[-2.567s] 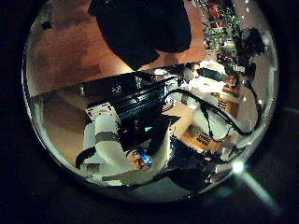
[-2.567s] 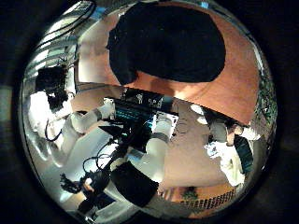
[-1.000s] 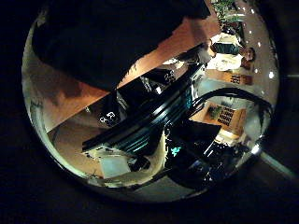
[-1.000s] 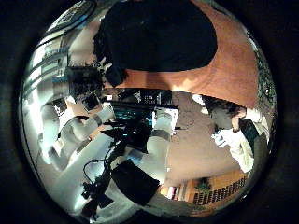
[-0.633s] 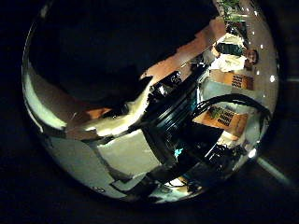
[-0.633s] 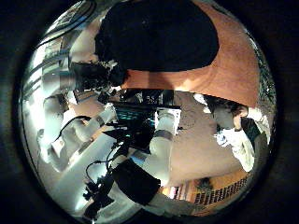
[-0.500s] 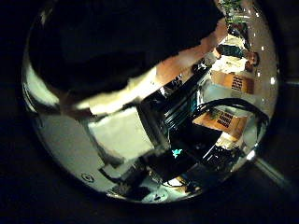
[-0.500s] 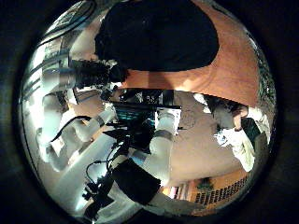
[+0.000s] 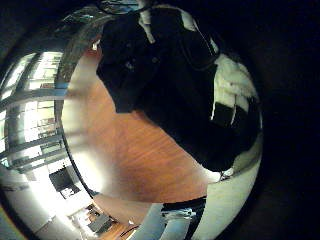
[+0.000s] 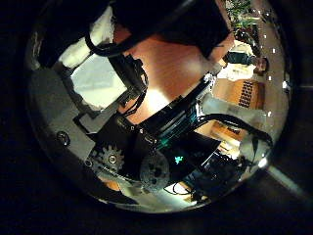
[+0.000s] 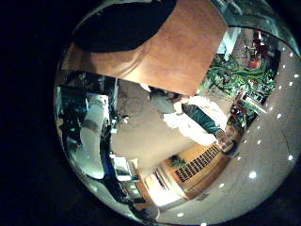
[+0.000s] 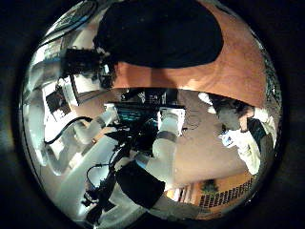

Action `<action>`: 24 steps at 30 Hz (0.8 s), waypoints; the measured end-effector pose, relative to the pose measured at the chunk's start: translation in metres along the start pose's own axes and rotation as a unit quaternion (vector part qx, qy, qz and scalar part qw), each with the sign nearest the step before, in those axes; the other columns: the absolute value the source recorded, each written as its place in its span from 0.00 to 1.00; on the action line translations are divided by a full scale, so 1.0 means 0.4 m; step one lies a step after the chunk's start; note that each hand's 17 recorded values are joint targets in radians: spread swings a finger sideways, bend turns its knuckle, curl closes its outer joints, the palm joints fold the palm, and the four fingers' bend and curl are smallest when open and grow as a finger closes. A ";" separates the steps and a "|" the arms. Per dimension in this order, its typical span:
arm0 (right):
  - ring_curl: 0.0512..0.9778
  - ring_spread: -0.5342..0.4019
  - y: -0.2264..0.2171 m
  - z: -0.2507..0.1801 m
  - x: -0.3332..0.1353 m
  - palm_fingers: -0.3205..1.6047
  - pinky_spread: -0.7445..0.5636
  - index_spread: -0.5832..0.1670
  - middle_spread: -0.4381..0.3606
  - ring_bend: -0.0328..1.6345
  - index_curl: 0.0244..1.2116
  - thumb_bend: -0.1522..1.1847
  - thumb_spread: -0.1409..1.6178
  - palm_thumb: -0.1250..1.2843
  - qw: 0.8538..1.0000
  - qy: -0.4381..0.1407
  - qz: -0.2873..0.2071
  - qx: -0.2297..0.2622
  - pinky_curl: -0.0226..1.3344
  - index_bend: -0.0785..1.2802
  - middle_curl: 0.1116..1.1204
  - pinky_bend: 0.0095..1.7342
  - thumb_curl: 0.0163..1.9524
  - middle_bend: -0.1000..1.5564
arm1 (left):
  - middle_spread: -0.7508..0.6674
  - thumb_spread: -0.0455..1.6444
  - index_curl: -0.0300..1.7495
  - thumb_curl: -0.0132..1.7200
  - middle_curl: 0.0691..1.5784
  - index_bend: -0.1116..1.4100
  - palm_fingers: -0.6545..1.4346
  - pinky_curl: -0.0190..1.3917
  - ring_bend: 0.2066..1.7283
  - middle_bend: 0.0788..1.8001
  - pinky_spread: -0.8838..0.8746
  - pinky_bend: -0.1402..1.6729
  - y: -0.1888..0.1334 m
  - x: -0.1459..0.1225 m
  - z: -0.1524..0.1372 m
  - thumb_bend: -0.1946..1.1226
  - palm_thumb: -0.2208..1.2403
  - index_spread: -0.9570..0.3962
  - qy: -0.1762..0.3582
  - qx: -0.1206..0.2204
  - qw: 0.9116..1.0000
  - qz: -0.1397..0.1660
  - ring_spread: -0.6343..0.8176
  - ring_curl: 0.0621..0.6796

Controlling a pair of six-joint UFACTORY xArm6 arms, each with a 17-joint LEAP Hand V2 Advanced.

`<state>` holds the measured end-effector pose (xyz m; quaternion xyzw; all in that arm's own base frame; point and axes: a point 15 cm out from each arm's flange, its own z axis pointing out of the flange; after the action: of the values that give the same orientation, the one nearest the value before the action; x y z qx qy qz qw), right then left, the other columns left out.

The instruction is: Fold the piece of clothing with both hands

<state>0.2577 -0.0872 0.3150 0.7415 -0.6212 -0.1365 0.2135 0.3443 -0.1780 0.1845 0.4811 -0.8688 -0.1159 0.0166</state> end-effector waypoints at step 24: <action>0.24 0.62 -0.246 0.210 -0.006 0.26 0.81 0.35 0.51 0.34 0.21 0.10 0.71 0.34 1.000 0.012 0.018 0.021 0.22 0.17 0.27 0.27 0.13 0.22 | 0.11 0.67 0.69 0.38 0.69 0.41 0.79 0.54 0.84 0.51 0.19 0.80 -0.016 -0.036 -0.153 0.14 0.72 0.16 0.033 -0.105 0.994 0.013 0.15 0.78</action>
<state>0.3027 -0.0837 0.1938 0.7361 -0.6345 -0.1108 0.2081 0.3661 -0.1804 0.2439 0.4692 -0.8569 -0.1900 0.0974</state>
